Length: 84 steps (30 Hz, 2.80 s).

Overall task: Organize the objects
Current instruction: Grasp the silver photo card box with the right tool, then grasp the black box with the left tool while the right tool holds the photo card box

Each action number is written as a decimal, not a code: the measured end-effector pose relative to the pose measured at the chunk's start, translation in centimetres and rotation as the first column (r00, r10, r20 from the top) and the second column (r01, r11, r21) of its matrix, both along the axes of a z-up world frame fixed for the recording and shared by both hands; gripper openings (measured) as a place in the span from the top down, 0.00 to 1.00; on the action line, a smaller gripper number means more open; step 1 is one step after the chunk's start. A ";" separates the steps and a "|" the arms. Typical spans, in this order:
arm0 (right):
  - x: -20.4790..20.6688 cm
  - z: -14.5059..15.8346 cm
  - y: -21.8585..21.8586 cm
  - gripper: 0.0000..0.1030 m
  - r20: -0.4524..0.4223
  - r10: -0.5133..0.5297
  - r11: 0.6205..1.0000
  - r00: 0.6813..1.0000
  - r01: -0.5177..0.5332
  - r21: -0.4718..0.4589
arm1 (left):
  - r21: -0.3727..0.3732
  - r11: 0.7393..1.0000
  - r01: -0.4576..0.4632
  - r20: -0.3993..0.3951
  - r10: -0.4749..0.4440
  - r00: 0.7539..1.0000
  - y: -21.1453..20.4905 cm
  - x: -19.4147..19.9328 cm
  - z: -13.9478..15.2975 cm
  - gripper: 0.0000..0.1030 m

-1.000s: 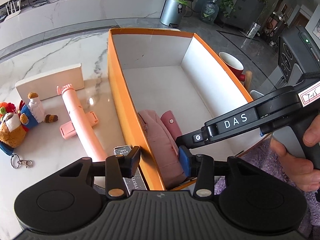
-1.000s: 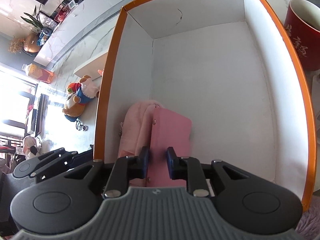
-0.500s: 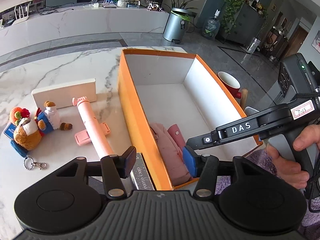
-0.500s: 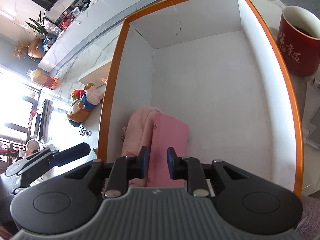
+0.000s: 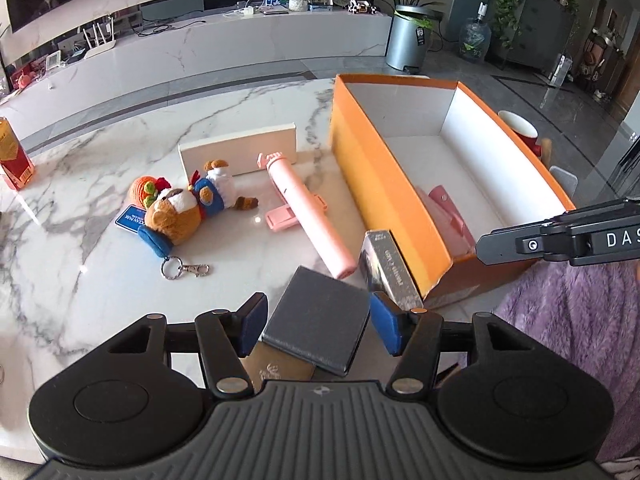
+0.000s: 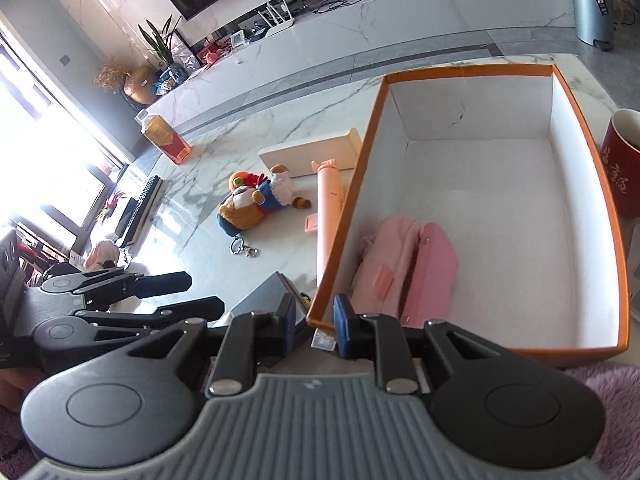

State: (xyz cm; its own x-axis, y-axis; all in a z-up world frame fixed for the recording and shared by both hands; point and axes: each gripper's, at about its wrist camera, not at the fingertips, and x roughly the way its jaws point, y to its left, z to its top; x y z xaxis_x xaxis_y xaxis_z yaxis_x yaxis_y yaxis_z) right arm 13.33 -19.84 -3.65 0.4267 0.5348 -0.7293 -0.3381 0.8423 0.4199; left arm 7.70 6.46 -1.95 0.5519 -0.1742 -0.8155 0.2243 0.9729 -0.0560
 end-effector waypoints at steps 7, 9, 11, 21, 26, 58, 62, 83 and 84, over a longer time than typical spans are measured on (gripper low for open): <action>-2.3 -3.8 3.6 0.67 0.011 -0.039 0.992 0.999 0.041 -0.119 | 0.105 0.992 0.070 0.006 -0.071 0.997 -0.6 -1.6 -2.1 0.26; -2.4 -5.2 4.4 0.67 0.010 -0.069 0.985 0.998 0.070 -0.156 | 0.097 0.993 0.068 0.000 -0.068 0.998 -0.4 -1.6 -2.5 0.26; -2.4 -6.3 5.1 0.67 0.003 -0.096 0.981 0.995 0.095 -0.167 | 0.087 0.994 0.067 0.001 -0.067 0.998 -0.2 -1.7 -2.7 0.26; -1.5 -8.4 7.7 0.65 0.022 -0.161 0.957 0.987 0.161 -0.240 | 0.044 0.997 0.063 -0.009 -0.063 0.998 0.9 -1.0 -3.4 0.27; -1.2 -8.6 8.3 0.69 0.017 -0.148 0.959 0.989 0.148 -0.243 | 0.051 0.994 0.092 -0.016 -0.091 0.996 1.1 -0.6 -3.5 0.27; -2.6 -8.8 4.7 0.74 -0.099 -0.204 0.965 0.974 0.184 -0.185 | 0.701 0.513 0.496 -0.107 -0.612 0.784 -10.0 -3.7 -9.9 0.25; -2.4 -9.2 3.6 0.75 -0.146 -0.206 0.969 0.968 0.181 -0.165 | 0.753 0.464 0.467 -0.140 -0.580 0.803 -9.9 -3.5 -11.0 0.51; -1.0 -9.1 5.7 0.72 -0.014 -0.009 0.972 1.000 0.006 -0.235 | 0.697 0.491 0.522 -0.140 -0.622 0.771 -7.4 -0.7 -7.8 0.30; -0.9 -9.1 5.6 0.72 -0.024 -0.014 0.974 1.000 0.008 -0.228 | 0.701 0.492 0.516 -0.138 -0.616 0.775 -7.1 -0.3 -7.6 0.30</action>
State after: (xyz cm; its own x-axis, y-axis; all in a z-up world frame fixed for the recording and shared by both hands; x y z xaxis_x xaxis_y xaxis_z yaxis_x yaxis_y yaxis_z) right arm 12.41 -14.25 -12.78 0.4115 0.3485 -0.8422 -0.3199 0.9205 0.2245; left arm 7.42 -0.62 -9.58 0.6352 0.0759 -0.7686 0.6960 0.3749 0.6123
